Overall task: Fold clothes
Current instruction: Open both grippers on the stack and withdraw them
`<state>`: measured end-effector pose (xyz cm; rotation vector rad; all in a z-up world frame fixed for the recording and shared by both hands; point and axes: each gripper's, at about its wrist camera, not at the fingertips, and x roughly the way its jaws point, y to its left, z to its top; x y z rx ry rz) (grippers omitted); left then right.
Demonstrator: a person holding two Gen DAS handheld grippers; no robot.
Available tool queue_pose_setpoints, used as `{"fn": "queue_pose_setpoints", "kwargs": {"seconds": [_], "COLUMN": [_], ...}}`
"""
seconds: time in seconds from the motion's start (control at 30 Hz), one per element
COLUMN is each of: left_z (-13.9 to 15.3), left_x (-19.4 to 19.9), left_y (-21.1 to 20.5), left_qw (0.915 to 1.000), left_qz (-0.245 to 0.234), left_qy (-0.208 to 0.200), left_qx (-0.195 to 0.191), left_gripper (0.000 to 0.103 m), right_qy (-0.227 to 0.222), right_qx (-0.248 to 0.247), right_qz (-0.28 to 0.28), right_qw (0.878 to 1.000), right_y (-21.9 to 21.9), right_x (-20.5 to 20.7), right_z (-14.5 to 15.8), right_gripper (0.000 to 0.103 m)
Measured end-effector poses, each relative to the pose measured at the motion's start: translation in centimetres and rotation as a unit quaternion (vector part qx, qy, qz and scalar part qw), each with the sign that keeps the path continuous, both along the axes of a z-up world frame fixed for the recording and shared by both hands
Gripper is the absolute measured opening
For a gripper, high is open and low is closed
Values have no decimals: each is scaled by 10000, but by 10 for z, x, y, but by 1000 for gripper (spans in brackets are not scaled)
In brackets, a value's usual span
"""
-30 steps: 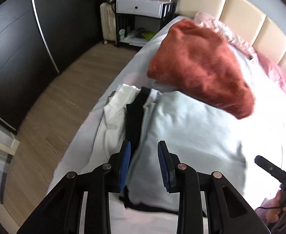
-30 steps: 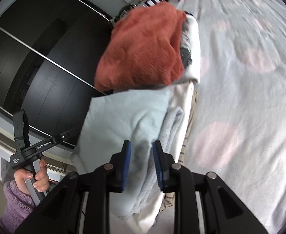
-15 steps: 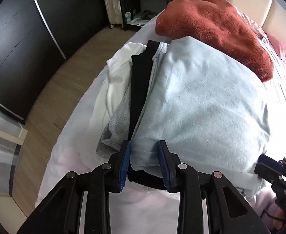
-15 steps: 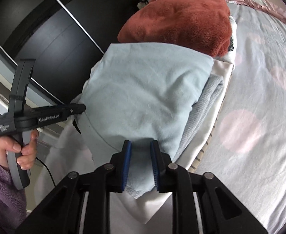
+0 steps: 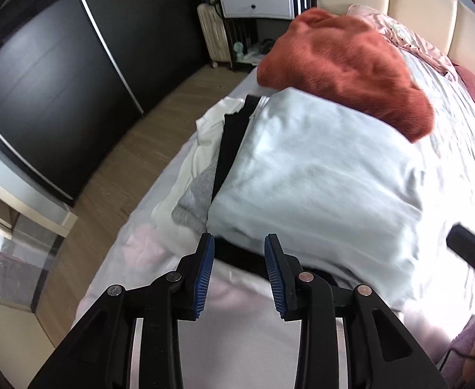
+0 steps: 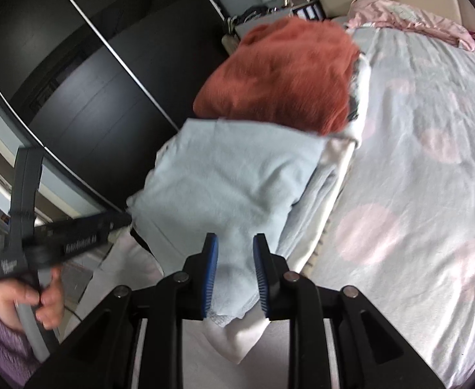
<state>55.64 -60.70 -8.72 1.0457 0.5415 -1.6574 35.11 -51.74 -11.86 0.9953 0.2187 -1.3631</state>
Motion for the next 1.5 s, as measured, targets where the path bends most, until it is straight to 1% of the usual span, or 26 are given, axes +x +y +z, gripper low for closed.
{"fn": "queue_pose_setpoints", "kwargs": {"seconds": [0.07, 0.13, 0.17, 0.2, 0.23, 0.3, 0.43, 0.5, 0.57, 0.63, 0.7, 0.9, 0.93, 1.0, 1.1, 1.27, 1.33, 1.37, 1.5], "left_z": [12, 24, 30, 34, 39, 47, 55, 57, 57, 56, 55, 49, 48, 47, 46, 48, 48, 48, 49], "left_x": [-5, -9, -11, -12, -14, -16, -20, -22, -25, -27, -27, -28, -27, -25, -24, -25, -26, -27, -29], "left_y": [17, 31, 40, 48, 56, 72, 98, 110, 122, 132, 142, 161, 162, 166, 171, 173, 173, 173, 173], "left_qw": [9999, 9996, 9993, 9990, 9986, 9976, 9952, 9944, 9939, 9937, 9934, 9917, 9916, 9913, 9909, 9907, 9908, 9909, 9911], "left_qz": [18, 52, 73, 99, 126, 189, 339, 380, 407, 464, 520, 691, 725, 795, 845, 822, 805, 797, 764], "left_qy": [41, 59, 62, 65, 69, 86, 109, 83, 86, 60, 68, -58, -45, 6, 30, -41, -32, -28, -18], "left_qx": [-165, -287, -363, -437, -511, -662, -908, -984, -1020, -1017, -1016, -1081, -1066, -1047, -1046, -1082, -1084, -1085, -1087], "left_gripper": [35, 35, 35, 36, 36, 43, 44, 44, 44, 46, 58, 59, 60, 68, 69, 71, 73, 78, 79], "right_qy": [61, 127, 159, 190, 230, 312, 453, 447, 442, 390, 403, 431, 443, 471, 508, 538, 530, 519, 506], "right_qx": [-183, -392, -473, -549, -574, -605, -507, -501, -493, -529, -535, -568, -583, -628, -668, -676, -677, -675, -674], "right_qz": [-52, -31, 4, 42, 65, 104, 22, 6, -69, -72, -102, -91, -83, -31, 33, 59, 52, 47, 30], "right_qw": [9998, 9991, 9988, 9983, 9981, 9976, 9977, 9977, 9978, 9978, 9977, 9974, 9973, 9969, 9965, 9962, 9963, 9964, 9964], "right_y": [10, 24, 29, 35, 41, 53, 80, 91, 101, 108, 113, 123, 124, 127, 130, 130, 131, 131, 130], "right_x": [-2, -1, 0, 2, 3, 5, 5, 2, -2, -4, -5, -4, -3, -2, 1, 4, 3, 3, 2], "right_z": [12, 23, 28, 32, 37, 47, 54, 55, 57, 59, 59, 60, 61, 63, 64, 65, 65, 65, 64], "right_gripper": [23, 30, 36, 39, 40, 44, 45, 45, 45, 46, 46, 46, 46, 46, 46, 46, 46, 46, 46]}}
